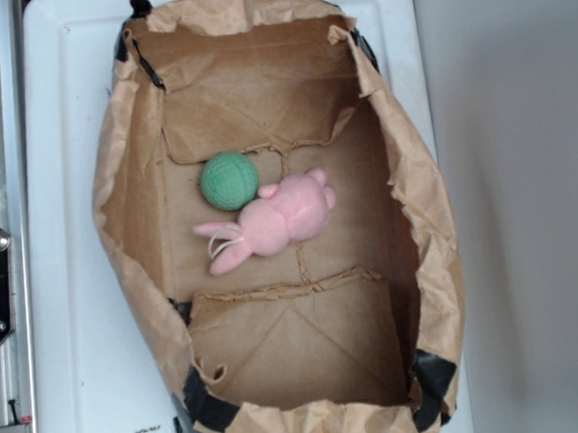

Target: Grab the green ball.

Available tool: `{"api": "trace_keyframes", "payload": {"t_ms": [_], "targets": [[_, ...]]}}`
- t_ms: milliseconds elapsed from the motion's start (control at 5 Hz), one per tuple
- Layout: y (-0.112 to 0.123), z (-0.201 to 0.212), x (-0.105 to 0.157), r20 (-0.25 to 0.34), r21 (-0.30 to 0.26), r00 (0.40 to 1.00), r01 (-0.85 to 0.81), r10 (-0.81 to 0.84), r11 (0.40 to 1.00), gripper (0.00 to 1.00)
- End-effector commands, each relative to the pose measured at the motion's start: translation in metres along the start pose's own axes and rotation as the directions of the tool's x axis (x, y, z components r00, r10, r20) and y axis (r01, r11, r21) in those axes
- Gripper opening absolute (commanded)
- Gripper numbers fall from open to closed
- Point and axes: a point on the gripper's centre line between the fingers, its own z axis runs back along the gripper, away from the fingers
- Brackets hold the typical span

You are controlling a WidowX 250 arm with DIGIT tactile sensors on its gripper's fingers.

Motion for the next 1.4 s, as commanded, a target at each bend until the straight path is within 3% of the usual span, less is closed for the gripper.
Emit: {"api": "trace_keyframes", "payload": {"t_ms": [0,200,600,800,1000,1200], "targets": [[0.000,0.000,0.000,0.000,0.000,1.000,0.000,0.000,1.000,1.00],[0.034,-0.015,0.050,-0.082,-0.109,0.996,0.030,-0.039,0.994,1.00],[0.075,-0.037,0.088,-0.064,-0.114,0.998,-0.004,-0.003,0.993,1.00],[0.083,-0.042,0.092,0.000,-0.136,0.999,0.051,-0.051,0.989,1.00],[0.080,-0.057,0.102,0.038,-0.102,0.990,0.137,-0.134,0.985,1.00],[0.062,-0.067,0.118,0.044,-0.116,0.978,0.209,-0.206,0.971,1.00]]}}
